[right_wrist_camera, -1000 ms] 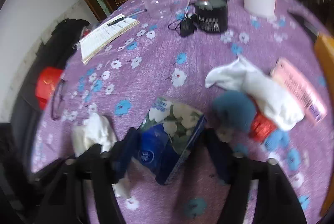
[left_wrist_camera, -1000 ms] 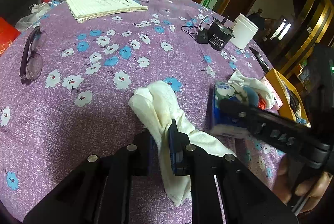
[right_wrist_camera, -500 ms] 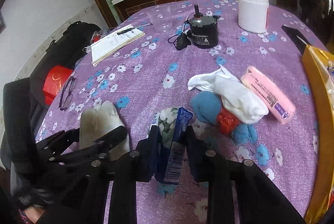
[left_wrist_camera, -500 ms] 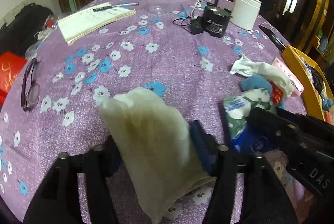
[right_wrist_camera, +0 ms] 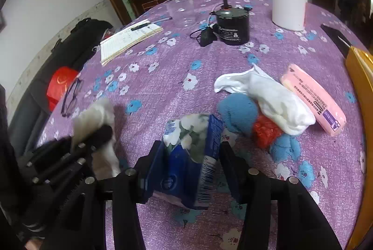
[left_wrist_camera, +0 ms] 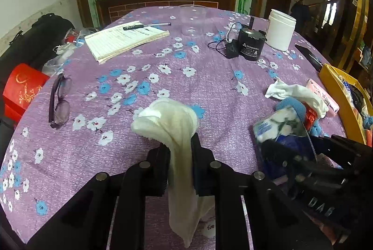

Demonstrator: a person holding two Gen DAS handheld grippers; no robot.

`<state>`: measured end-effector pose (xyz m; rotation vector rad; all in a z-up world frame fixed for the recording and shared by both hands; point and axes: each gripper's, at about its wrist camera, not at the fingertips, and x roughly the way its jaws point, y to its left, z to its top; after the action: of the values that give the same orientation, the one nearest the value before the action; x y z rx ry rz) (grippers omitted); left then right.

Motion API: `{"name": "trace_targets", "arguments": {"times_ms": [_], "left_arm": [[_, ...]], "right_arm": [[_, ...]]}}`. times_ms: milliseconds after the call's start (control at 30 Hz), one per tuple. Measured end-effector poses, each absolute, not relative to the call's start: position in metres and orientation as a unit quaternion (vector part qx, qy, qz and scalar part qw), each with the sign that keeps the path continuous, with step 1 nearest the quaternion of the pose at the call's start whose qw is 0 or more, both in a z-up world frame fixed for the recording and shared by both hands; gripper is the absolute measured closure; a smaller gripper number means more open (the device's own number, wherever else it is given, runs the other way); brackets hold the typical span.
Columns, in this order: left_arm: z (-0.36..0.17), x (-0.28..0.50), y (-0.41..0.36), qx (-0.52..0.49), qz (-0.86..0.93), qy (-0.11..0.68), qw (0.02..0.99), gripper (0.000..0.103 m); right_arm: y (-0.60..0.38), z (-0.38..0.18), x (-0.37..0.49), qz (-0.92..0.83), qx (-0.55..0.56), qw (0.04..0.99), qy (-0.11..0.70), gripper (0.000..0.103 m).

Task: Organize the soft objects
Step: 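Grasp the white towel with left while right grasps the blue Vinda tissue box, then carry the white towel with left while right carries the Vinda box to the tray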

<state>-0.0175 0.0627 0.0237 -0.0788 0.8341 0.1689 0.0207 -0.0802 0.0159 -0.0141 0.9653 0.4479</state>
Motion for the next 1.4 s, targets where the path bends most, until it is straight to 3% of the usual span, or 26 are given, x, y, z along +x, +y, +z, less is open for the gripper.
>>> {"name": "trace_targets", "arguments": {"times_ms": [67,100,200,533,1400], "left_arm": [[0.025,-0.018,0.063,-0.038,0.084,0.4,0.912,0.089],[0.026,-0.019,0.062,-0.037,0.085,0.397,0.913,0.089],[0.029,-0.022,0.059,-0.029,0.09,0.384,0.918,0.089],[0.04,-0.029,0.04,-0.003,0.086,0.357,0.93,0.089],[0.073,-0.04,-0.004,-0.019,-0.017,0.353,0.935,0.089]], "right_arm": [[-0.075,0.015,0.017,0.217,-0.027,0.864,0.454,0.055],[-0.071,0.015,0.014,0.222,-0.041,0.864,0.45,0.074],[-0.068,0.018,0.006,0.222,-0.063,0.872,0.432,0.08],[-0.091,0.046,-0.012,0.215,-0.041,0.904,0.367,0.081],[-0.155,0.065,-0.031,0.195,0.02,0.914,0.355,0.081]]}}
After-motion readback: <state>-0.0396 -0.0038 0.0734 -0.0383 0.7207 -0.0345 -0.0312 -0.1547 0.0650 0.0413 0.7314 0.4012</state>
